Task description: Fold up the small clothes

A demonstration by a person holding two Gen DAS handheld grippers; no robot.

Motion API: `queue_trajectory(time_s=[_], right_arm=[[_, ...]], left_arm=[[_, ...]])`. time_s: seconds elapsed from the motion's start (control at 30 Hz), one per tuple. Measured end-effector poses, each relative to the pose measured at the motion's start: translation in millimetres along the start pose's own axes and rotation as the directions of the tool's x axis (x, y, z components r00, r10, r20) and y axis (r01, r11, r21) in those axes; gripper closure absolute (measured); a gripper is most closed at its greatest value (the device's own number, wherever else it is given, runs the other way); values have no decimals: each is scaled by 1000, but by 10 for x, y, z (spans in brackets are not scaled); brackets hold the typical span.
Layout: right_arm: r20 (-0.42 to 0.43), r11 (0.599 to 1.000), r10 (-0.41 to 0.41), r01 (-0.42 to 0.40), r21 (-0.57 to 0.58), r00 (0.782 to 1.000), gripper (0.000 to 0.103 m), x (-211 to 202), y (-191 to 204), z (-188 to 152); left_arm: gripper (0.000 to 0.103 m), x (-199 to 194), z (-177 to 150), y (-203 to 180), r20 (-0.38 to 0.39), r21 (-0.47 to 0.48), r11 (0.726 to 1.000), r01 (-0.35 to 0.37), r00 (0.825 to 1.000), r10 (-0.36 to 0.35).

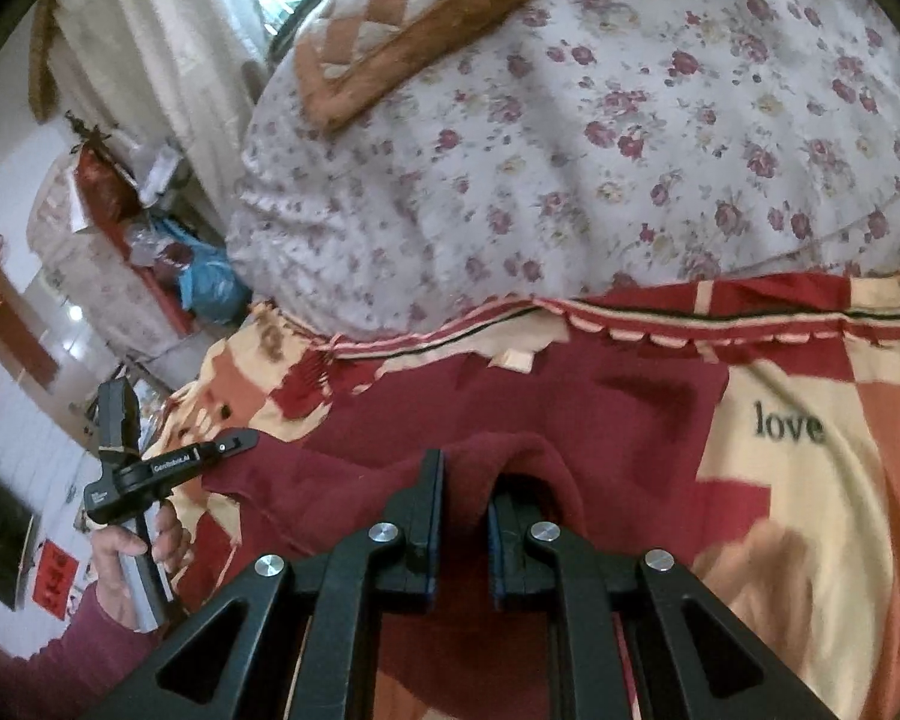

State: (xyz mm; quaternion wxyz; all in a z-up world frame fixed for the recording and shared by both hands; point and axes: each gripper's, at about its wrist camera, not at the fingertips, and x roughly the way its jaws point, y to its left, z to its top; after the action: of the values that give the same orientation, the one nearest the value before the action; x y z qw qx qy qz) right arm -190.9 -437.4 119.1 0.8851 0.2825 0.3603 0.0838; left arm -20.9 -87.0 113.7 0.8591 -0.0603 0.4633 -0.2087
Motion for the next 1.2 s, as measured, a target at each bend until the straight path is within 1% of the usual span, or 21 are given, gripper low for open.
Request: queue_trajectory(time_s=[0.1, 0.27, 0.4, 0.47, 0.7, 0.8, 0.93, 1.0, 1.1, 1.17, 1.2], right_arm=[[-13, 999, -30, 30, 12, 999, 92, 167, -99, 110], [-35, 997, -60, 61, 43, 998, 92, 415, -278, 250], [-43, 995, -88, 90, 43, 995, 92, 530, -385, 296], [-63, 993, -101, 104, 55, 993, 92, 621, -472, 291], [-104, 984, -132, 144, 110, 986, 92, 836, -729, 244], [-118, 980, -143, 158, 121, 983, 92, 903, -768, 221], [-117, 977, -125, 143, 160, 985, 92, 898, -809, 211], [-123, 977, -121, 140, 161, 985, 92, 869, -797, 211], [-122, 979, -131, 147, 138, 984, 89, 803, -716, 212], [-118, 980, -140, 154, 126, 983, 83, 760, -658, 213], [-116, 980, -145, 159, 122, 983, 76, 732, -635, 213]], left_arm=[[97, 188, 110, 40, -16, -23, 1000, -10, 1000, 10], [97, 481, 206, 84, -47, -31, 998, -46, 998, 45], [97, 617, 231, 84, -58, -21, 998, -67, 996, 65], [97, 681, 225, 78, -66, -15, 997, -79, 995, 77], [97, 817, 212, 26, -74, 23, 993, -119, 990, 120], [97, 863, 199, 4, -78, 44, 990, -137, 987, 140], [97, 896, 184, 23, -85, 39, 990, -138, 986, 141], [97, 891, 172, 12, -82, 45, 989, -142, 986, 146], [97, 880, 165, -4, -77, 51, 988, -146, 986, 150], [97, 868, 165, -6, -80, 49, 988, -143, 986, 147], [97, 852, 167, -7, -80, 49, 989, -139, 987, 143]])
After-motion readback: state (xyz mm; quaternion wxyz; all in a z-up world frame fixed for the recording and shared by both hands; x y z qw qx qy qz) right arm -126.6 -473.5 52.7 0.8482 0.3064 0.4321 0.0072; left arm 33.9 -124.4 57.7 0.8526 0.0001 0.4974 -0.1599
